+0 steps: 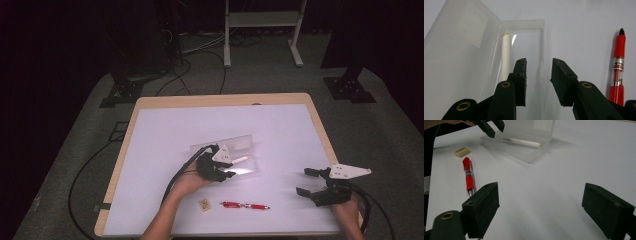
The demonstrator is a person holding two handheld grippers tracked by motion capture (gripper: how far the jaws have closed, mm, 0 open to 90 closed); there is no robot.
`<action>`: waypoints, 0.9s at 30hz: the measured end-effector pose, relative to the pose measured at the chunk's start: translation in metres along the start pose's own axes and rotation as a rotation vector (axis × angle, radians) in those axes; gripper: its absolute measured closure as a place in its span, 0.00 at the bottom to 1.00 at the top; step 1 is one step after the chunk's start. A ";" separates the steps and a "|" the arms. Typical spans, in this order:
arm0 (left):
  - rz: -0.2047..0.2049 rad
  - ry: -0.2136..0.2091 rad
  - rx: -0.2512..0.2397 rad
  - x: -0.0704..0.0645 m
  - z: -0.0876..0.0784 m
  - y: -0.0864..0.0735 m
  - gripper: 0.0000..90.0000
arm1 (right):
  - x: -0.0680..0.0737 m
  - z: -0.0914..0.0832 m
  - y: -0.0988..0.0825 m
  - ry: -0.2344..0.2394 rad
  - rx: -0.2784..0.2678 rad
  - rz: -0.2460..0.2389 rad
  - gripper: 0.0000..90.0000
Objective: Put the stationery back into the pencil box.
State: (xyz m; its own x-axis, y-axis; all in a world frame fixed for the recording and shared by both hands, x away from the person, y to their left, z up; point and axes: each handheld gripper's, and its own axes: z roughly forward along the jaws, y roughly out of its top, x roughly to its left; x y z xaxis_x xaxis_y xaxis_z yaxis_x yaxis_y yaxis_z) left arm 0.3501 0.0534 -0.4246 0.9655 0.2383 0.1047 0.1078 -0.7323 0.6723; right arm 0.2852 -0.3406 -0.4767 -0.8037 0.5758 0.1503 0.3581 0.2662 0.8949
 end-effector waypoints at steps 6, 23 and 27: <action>-0.024 -0.023 -0.006 -0.004 -0.002 -0.002 0.67 | 0.000 0.000 0.000 0.000 0.000 0.000 0.15; -0.034 -0.037 -0.009 -0.016 -0.004 -0.003 0.61 | 0.000 0.000 0.000 -0.001 0.000 0.000 0.15; -0.028 -0.038 -0.008 -0.020 -0.005 -0.004 0.60 | 0.000 0.000 0.000 -0.001 -0.001 0.000 0.15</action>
State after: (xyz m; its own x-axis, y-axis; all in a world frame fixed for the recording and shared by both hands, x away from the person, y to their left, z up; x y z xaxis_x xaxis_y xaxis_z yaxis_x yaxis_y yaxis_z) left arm 0.3297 0.0546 -0.4258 0.9706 0.2337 0.0578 0.1331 -0.7209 0.6801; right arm 0.2852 -0.3407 -0.4766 -0.8034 0.5763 0.1499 0.3577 0.2657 0.8953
